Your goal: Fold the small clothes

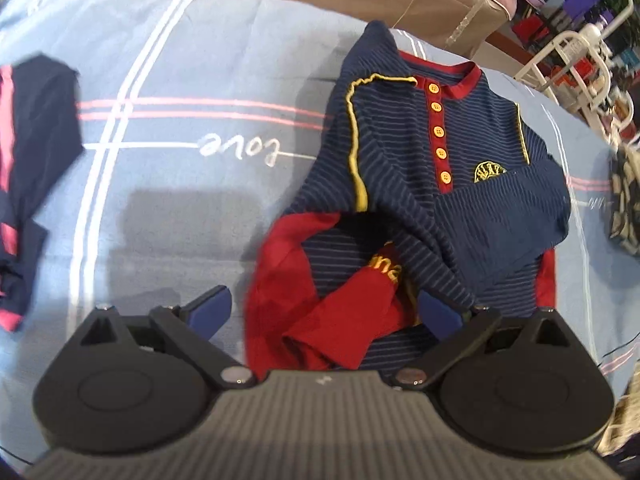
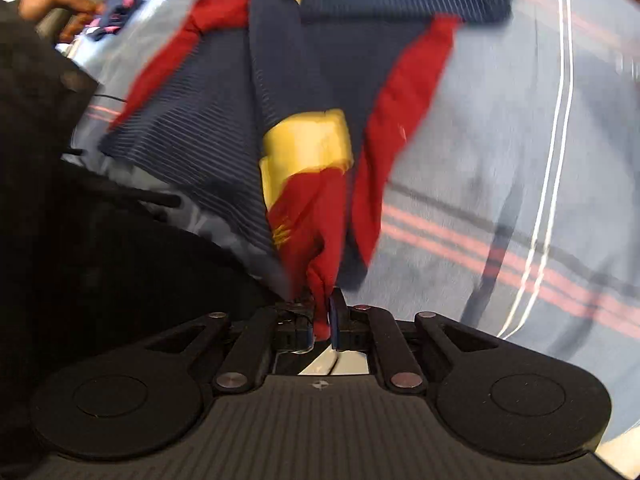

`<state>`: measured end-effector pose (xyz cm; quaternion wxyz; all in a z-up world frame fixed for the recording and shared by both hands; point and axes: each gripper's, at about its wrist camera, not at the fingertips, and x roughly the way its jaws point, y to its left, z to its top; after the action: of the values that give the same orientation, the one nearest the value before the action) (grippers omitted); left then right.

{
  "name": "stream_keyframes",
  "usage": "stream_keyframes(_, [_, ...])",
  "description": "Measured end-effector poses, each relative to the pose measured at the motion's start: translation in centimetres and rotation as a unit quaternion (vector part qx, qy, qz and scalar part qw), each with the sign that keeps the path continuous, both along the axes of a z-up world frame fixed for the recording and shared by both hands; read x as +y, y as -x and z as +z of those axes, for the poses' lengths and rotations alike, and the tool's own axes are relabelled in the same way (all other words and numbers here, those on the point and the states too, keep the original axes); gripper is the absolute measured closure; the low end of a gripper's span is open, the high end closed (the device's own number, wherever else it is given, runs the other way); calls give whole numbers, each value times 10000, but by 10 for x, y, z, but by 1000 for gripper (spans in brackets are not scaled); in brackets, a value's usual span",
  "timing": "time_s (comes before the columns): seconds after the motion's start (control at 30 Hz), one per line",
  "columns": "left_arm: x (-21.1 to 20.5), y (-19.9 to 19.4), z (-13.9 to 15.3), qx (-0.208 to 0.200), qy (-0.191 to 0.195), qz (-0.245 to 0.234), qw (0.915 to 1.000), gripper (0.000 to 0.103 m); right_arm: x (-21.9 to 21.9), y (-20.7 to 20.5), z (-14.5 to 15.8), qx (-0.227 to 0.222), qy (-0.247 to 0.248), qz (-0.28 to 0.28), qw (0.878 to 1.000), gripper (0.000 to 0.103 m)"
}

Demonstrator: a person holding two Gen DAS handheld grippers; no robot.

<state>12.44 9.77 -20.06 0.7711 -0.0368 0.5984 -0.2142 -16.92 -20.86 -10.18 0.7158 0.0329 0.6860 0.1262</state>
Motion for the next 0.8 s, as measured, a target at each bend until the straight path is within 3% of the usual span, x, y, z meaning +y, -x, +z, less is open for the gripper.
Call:
stream_keyframes(0.1, [-17,-14,-9,94,157,-17,9998,7,-5,12,-15,176,-22,6,9998,84])
stream_keyframes(0.23, [-50,-29,-24,230,-36,-363,9991,21,-19,9,-12,-30,-186,-648,9977,80])
stream_keyframes(0.33, [-62,-42,-35,664,556,18,9962,20,-37,8,1,-295,-349,-1346,9898,55])
stream_keyframes(0.4, [-73,-50,-43,748,338,192,9964,17,-51,9,6,-521,-481,-1956,9781,12])
stream_keyframes(0.43, [-79,-54,-47,767,129,184,9968,17,-58,8,8,-591,-484,-2200,9725,1])
stream_keyframes(0.57, [-88,-58,-50,753,144,273,9967,17,-62,1,-3,-547,-475,-2394,9682,0])
stream_keyframes(0.63, [-90,-61,-48,661,147,191,9975,32,-59,-3,-13,-567,-284,-2355,9698,0])
stream_keyframes(0.67, [-90,-63,-46,640,119,196,9977,39,-59,-5,-19,-550,-107,-2384,9695,9])
stream_keyframes(0.7, [-88,-66,-44,648,169,229,9975,54,-61,-8,-26,-543,-73,-2408,9690,16])
stream_keyframes(0.73, [-85,-68,-43,697,295,285,9967,65,-61,-10,-31,-555,-197,-2399,9690,17])
stream_keyframes(0.8, [-79,-75,-44,875,504,382,9942,67,-63,-14,-40,-539,-578,-2234,9715,17])
